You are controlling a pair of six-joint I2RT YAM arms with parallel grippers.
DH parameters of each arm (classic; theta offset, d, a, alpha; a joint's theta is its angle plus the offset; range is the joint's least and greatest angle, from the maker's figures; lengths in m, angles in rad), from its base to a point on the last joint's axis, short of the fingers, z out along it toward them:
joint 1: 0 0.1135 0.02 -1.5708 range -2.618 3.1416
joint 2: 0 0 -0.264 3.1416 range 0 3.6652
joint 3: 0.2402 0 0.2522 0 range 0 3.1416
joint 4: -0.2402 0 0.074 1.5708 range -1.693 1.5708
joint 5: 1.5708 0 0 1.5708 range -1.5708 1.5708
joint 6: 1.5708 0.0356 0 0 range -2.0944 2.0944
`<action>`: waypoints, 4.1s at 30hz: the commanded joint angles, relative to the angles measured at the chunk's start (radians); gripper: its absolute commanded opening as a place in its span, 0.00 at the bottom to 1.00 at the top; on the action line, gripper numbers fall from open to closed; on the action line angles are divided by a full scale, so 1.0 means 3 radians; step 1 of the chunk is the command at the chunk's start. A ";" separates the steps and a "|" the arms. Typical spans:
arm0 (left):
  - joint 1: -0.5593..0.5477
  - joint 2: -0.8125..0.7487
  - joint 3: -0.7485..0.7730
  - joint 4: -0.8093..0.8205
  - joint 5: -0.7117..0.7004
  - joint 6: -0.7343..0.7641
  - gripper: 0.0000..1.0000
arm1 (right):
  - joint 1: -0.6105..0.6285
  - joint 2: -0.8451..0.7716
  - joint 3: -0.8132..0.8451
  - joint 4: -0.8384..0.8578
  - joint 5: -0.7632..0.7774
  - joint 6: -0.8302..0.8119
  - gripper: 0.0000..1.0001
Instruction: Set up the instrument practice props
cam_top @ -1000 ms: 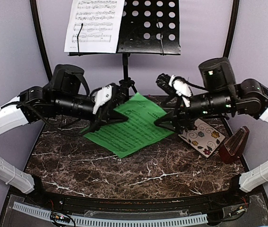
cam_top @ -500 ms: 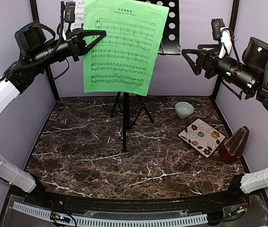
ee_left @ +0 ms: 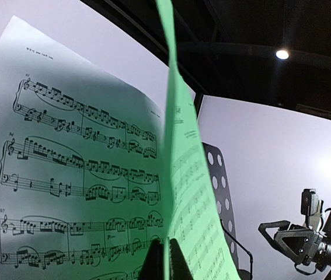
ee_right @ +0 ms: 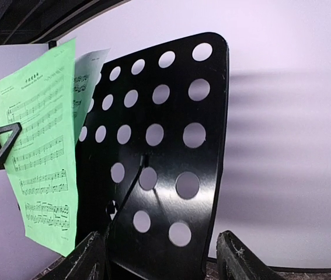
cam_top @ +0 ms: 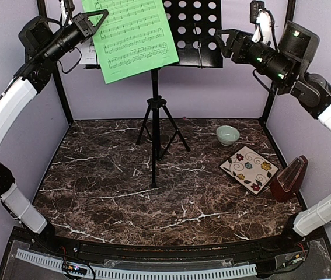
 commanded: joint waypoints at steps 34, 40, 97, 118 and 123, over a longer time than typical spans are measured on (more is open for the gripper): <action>-0.0522 0.0671 0.1464 -0.0116 -0.0394 0.1046 0.00 | -0.0041 0.0912 0.0860 -0.0068 -0.0152 0.0644 0.53; -0.0523 0.0663 0.1445 -0.0072 -0.0414 0.1076 0.00 | -0.0044 0.0909 0.0786 0.0014 -0.0121 0.0681 0.36; -0.0953 0.1420 0.1974 0.0167 -0.0088 0.1712 0.39 | -0.0055 0.0611 -0.0216 0.1525 -0.0702 0.0478 0.00; -0.0952 0.1319 0.1985 0.0080 -0.0462 0.1753 0.82 | -0.0055 0.0627 -0.0199 0.1459 -0.0667 0.0519 0.28; -0.0952 0.1324 0.1985 0.0082 -0.0434 0.1724 0.83 | -0.0043 0.0608 -0.0191 0.1464 -0.0688 0.0510 0.40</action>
